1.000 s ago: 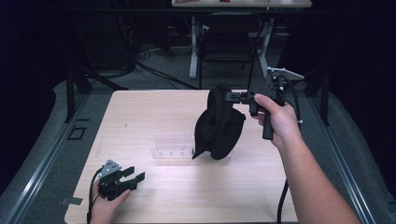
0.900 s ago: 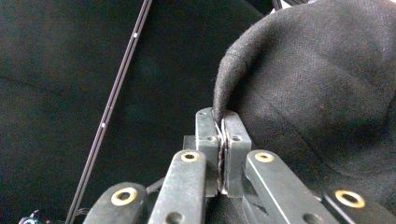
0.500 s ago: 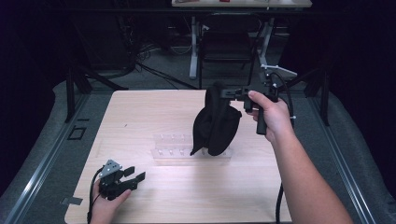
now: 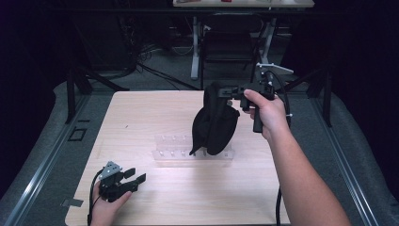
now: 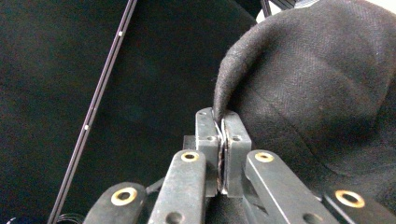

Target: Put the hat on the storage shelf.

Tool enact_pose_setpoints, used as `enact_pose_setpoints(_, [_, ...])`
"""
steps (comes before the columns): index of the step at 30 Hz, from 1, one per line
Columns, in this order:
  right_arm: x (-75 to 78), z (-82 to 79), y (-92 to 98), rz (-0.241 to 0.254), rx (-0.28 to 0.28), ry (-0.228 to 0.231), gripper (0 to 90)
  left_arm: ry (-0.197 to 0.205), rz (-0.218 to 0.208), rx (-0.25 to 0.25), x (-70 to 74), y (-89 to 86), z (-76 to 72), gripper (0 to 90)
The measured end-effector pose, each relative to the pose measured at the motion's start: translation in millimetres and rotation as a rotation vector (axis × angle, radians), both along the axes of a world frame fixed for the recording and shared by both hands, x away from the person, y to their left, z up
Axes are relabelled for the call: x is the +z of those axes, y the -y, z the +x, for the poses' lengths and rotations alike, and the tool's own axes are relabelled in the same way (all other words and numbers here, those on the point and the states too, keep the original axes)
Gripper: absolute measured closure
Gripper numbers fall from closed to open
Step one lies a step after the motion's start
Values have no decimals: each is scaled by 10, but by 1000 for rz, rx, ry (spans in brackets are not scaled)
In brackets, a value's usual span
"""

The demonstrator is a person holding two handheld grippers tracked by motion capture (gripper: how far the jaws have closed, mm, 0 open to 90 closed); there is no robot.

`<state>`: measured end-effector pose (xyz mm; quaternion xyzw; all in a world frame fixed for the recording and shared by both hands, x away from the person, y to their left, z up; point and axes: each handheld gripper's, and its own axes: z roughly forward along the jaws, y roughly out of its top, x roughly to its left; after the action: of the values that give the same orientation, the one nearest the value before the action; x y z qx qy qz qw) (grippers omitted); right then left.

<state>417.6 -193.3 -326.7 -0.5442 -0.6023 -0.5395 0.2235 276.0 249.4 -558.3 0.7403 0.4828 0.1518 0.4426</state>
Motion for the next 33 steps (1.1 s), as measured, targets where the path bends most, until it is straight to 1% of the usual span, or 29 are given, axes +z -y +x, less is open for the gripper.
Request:
enact_pose_setpoints(3, [-11, 12, -31, -14, 8, -1, 880, 4, -3, 3, 2, -1, -1, 439])
enact_pose_setpoints(8, [-17, 7, -65, -8, 16, 3, 880, 4, 3, -5, 5, 12, -4, 440])
enact_pose_setpoints(9, [-23, -2, -88, -4, 26, 3, 880, 3, 4, -9, 7, 19, -5, 440])
enact_pose_setpoints(15, [-52, -33, -155, 16, 36, -6, 880, 12, 0, -7, 14, 42, -4, 439])
enact_pose_setpoints(16, [-59, -44, -181, 22, 38, -6, 879, 8, 8, -13, 19, 46, -6, 439])
enact_pose_setpoints(17, [-59, -44, -181, 22, 38, -6, 879, 8, 8, -13, 19, 46, -6, 439])
enact_pose_setpoints(20, [-87, -65, -217, 42, 38, -13, 879, 23, -2, -20, 43, 62, -14, 443])
enact_pose_setpoints(21, [-87, -65, -217, 42, 38, -13, 879, 23, -2, -20, 43, 62, -14, 454])
enact_pose_setpoints(22, [-103, -73, -229, 58, 33, -20, 879, 32, -10, -35, 73, 74, -13, 461])
enact_pose_setpoints(26, [-109, -80, -242, 58, 41, -19, 879, 37, -4, -54, 111, 121, -2, 471])
enact_pose_setpoints(29, [-118, -85, -270, 66, 43, -23, 879, 55, 10, -73, 181, 193, 5, 476])
enact_pose_setpoints(30, [-131, -87, -281, 74, 44, -27, 879, 84, -2, -87, 248, 240, 6, 476])
enact_pose_setpoints(31, [-131, -87, -281, 74, 44, -27, 879, 84, -2, -87, 248, 240, 6, 475])
enact_pose_setpoints(32, [-137, -88, -291, 77, 45, -28, 879, 96, -4, -97, 287, 259, 5, 475])
enact_pose_setpoints(33, [-141, -88, -308, 80, 48, -29, 879, 119, 4, -107, 357, 307, 22, 475])
